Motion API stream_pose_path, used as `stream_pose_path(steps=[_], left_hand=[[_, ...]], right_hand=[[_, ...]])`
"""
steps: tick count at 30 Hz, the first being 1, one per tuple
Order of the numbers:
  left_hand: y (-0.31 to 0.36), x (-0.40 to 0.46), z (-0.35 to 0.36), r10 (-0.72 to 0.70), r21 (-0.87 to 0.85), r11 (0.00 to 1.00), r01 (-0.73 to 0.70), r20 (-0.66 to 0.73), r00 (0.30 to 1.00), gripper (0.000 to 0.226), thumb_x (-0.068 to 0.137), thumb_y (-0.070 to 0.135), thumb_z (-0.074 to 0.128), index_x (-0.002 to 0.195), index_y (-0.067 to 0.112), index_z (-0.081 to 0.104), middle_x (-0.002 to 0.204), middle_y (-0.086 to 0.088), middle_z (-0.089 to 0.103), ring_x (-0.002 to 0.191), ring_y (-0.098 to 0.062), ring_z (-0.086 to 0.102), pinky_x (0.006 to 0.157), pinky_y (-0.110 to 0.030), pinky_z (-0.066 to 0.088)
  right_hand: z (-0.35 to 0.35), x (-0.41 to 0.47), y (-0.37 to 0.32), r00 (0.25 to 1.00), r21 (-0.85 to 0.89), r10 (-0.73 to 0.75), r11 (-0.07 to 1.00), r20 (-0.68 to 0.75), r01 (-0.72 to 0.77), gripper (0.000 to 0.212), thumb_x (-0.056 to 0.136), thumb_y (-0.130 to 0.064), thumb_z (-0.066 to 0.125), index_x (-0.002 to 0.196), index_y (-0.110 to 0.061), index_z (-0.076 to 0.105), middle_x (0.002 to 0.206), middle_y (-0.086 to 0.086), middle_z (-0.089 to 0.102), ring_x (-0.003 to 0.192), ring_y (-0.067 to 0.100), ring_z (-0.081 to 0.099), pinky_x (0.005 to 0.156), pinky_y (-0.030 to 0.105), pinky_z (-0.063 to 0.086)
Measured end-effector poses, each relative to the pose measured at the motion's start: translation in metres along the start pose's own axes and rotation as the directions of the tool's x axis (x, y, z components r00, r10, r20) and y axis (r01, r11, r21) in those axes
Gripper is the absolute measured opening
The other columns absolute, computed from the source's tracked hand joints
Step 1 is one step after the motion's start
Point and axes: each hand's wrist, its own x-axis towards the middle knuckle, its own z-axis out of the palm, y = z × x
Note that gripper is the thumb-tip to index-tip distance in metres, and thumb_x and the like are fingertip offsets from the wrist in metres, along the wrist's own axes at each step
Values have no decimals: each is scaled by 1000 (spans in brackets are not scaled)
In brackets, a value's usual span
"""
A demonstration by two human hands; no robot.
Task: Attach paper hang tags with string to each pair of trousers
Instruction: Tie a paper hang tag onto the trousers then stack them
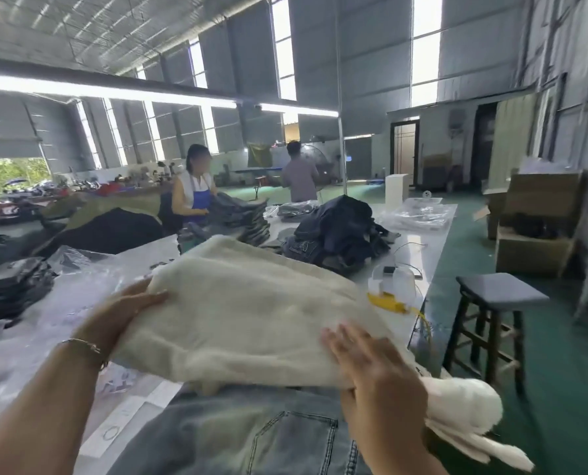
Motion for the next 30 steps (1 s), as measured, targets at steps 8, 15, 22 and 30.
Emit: stream_pose_path(steps=[8,15,22,30], left_hand=[[-179,-4,-28,-255,865,350,359,-281,925,36,91,16,62,127,12,62,141,-6,53,128,-23,50,100,-23,36],[-232,-72,-11,-516,880,376,290,-61,855,28,82,30,62,105,17,71,107,3,60,108,-7,56,95,-16,40],[-173,-176,-103,-336,734,531,424,-277,900,17,88,22,66,104,23,73,89,26,67,88,6,61,85,-13,45],[-102,-418,-238,-112,497,492,715,-778,618,14,88,22,67,83,35,69,84,14,71,80,0,62,70,-8,43]], right_hand=[[140,-153,-13,761,5,-89,994,642,112,44,100,-30,2,126,-27,38,114,-2,52,75,-4,52,78,28,47],[177,-131,-50,325,241,-265,964,908,114,41,81,-53,58,120,-40,59,144,9,37,122,17,52,94,40,45],[182,-139,-161,114,535,-532,770,839,-347,36,98,-44,42,134,-39,45,137,-16,47,126,2,43,94,11,29],[94,-146,-355,140,760,-801,474,582,-445,17,86,-24,65,101,-33,69,83,-13,67,68,-3,57,74,6,43]])
